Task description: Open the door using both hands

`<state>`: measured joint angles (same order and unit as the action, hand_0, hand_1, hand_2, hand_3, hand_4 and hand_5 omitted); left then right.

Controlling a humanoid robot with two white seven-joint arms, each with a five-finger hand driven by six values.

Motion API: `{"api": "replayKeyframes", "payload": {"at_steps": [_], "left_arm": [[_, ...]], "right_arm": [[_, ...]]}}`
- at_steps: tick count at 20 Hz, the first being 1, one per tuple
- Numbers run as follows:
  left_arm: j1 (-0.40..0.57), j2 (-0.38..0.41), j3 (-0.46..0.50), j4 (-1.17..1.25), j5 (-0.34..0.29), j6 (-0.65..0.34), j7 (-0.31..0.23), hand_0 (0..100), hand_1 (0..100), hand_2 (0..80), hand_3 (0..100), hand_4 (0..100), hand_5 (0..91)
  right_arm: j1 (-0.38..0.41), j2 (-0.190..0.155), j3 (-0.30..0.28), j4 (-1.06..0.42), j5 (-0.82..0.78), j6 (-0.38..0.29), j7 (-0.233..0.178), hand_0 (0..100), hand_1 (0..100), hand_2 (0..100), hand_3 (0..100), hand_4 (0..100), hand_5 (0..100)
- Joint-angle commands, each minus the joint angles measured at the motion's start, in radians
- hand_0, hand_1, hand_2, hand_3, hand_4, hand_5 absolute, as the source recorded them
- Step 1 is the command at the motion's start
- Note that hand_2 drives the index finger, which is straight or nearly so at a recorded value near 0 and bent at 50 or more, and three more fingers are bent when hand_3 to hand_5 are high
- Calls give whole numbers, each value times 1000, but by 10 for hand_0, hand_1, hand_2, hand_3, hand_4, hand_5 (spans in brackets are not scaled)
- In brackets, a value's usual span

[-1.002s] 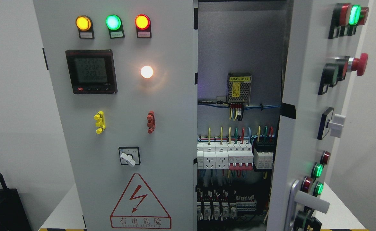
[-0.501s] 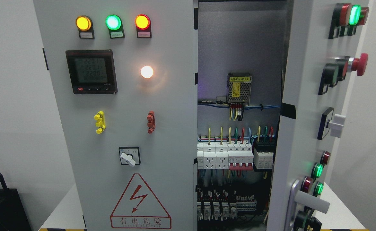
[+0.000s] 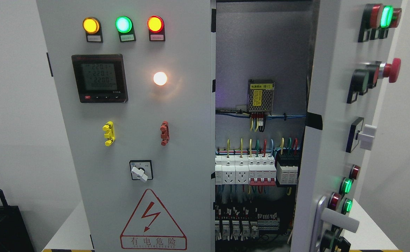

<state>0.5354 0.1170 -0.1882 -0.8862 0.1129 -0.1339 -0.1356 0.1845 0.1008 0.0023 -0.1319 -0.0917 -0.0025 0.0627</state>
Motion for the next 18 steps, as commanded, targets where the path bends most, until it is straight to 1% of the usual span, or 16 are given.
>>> {"api": "replayKeyframes", "payload": {"at_steps": [1,5,7,9,11,13,15,16,18], "left_arm": [[129,264,33,-637,88,-162,-1,0,0,0,0,30,0],[182,439,44,-738,256,-379,-1,0,0,0,0,31,0],[219,493,73,-761,336,-481,-2,0,0,0,0,31,0],[248,524,93,-777,382,-547,-2,0,0,0,0,31,0],[312,553,134,-796,410,-565,-6,0,0,0,0,30,0],[365,572,196,-827,444,-570,-35,0,0,0,0,30,0],[371,572,245,-862,502,-570,-76,0,0,0,0,30,0],[371,572,266,-879,513,-569,-84,0,0,0,0,30,0],[370,579,297,-889,514,-569,-85,0,0,0,0,30,0]], "right_arm": [[0,8,22,-2,0,-1,0,0,0,0,0,0,0],[0,10,22,-2,0,-1,0,0,0,0,0,0,0],[0,10,22,-2,0,-1,0,0,0,0,0,0,0],[0,13,22,-2,-2,-1,0,0,0,0,0,0,0],[-2,13,22,-2,0,-1,0,0,0,0,0,0,0],[-2,13,22,-2,-2,-1,0,0,0,0,0,0,0],[-2,13,22,-2,0,-1,0,0,0,0,0,0,0],[-2,13,22,-2,0,-1,0,0,0,0,0,0,0],[-2,13,22,-2,0,-1,0,0,0,0,0,0,0]]}}
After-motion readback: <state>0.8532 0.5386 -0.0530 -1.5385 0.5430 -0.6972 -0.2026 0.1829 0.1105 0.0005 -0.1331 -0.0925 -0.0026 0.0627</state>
